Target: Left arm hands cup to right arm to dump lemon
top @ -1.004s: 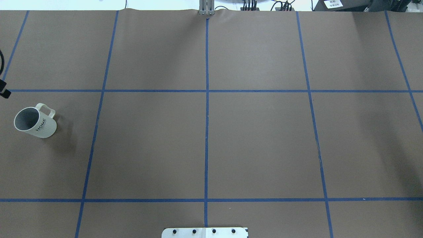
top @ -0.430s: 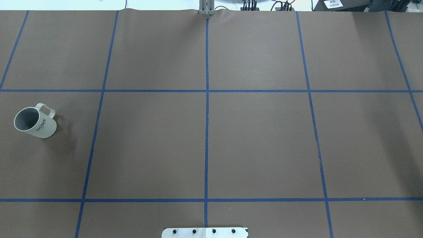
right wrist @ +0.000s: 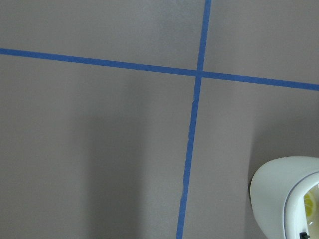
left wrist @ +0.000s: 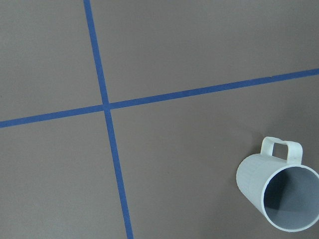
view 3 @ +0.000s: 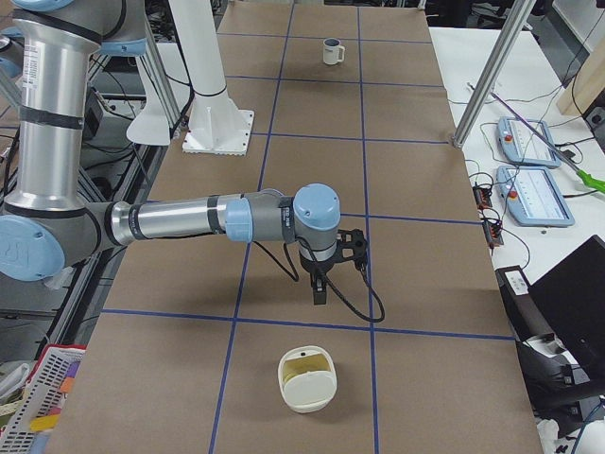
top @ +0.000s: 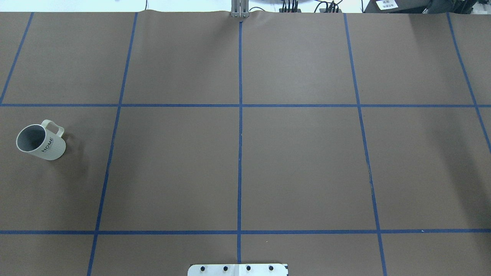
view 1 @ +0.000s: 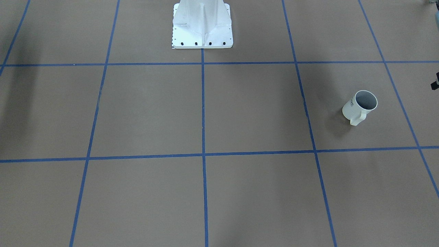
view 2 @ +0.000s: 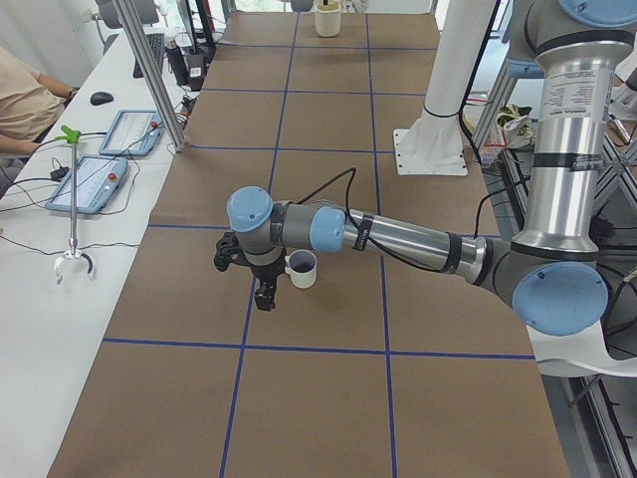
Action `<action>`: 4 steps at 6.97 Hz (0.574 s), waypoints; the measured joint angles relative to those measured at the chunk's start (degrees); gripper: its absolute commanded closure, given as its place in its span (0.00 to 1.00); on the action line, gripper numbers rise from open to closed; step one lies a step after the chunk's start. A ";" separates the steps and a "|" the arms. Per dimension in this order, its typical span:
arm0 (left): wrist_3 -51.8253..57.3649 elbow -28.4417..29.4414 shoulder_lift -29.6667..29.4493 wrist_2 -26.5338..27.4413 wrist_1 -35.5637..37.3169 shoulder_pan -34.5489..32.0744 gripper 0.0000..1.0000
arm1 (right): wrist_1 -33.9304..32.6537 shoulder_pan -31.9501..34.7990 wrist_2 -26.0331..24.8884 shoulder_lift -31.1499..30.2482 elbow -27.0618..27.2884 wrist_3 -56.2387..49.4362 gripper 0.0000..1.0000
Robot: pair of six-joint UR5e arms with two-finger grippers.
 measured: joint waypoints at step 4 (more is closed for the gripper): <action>-0.20 -0.19 0.27 0.15 -0.22 -0.11 0.00 | -4.15 1.41 4.02 1.47 0.74 -0.29 0.00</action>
